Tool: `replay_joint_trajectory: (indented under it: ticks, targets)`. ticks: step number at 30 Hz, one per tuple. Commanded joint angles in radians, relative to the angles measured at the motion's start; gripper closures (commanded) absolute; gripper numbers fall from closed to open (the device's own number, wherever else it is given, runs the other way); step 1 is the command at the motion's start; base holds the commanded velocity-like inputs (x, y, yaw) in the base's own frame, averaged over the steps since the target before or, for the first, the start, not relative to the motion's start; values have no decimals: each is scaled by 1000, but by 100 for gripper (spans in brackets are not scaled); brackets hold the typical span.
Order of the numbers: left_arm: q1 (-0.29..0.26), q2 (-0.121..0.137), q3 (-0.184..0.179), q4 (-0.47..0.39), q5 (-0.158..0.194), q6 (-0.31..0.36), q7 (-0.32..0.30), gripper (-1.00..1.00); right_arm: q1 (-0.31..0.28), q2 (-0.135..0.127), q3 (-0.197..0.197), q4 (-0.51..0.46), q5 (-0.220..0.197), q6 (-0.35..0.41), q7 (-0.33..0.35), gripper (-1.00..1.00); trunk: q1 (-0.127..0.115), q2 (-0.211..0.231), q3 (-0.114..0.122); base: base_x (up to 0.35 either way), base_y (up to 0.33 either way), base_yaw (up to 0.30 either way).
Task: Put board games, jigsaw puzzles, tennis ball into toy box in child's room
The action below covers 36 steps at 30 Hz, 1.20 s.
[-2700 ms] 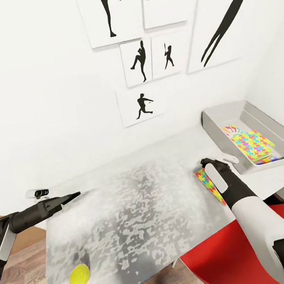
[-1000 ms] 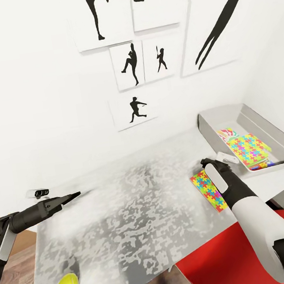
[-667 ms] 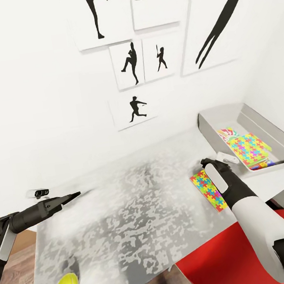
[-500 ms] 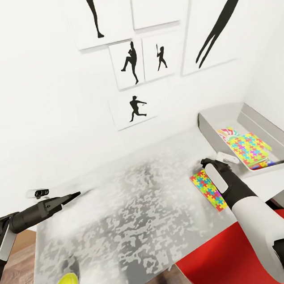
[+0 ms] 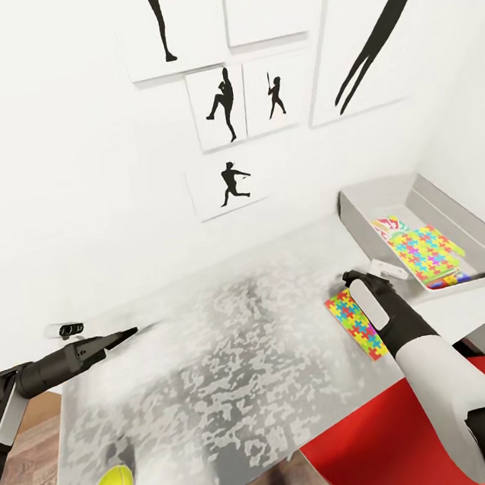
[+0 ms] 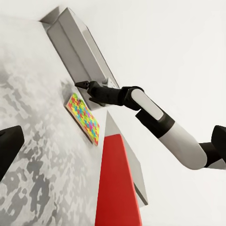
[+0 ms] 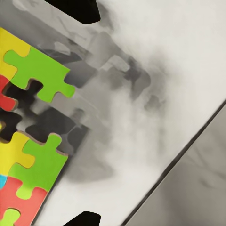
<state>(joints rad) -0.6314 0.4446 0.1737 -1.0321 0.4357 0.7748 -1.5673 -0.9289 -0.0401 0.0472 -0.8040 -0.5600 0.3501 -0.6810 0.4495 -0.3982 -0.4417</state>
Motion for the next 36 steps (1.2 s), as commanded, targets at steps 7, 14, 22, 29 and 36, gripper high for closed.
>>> replay_joint_trajectory:
  ticks: [7,14,22,29,36]
  targets:
    - [-1,1,0,0,0,11,-4,-100,-1,-1,6,-1,-6,5,-8,-100,1,-2,-8,0,0,0]
    - [-1,2,0,0,0,11,-4,-100,-1,-1,6,-1,-6,5,-8,-100,1,-2,-18,0,0,0]
    - [-1,2,0,0,0,11,-4,-100,-1,-1,6,-1,-5,4,-8,-100,1,-2,-31,0,0,0]
    - [-1,2,0,0,0,11,-4,-100,-1,-1,6,-1,-5,5,-8,-100,1,-2,-42,0,0,0]
    - [-1,2,0,0,0,11,-4,-100,-1,-1,8,-1,-5,5,-8,-100,1,-2,-47,-42,0,0]
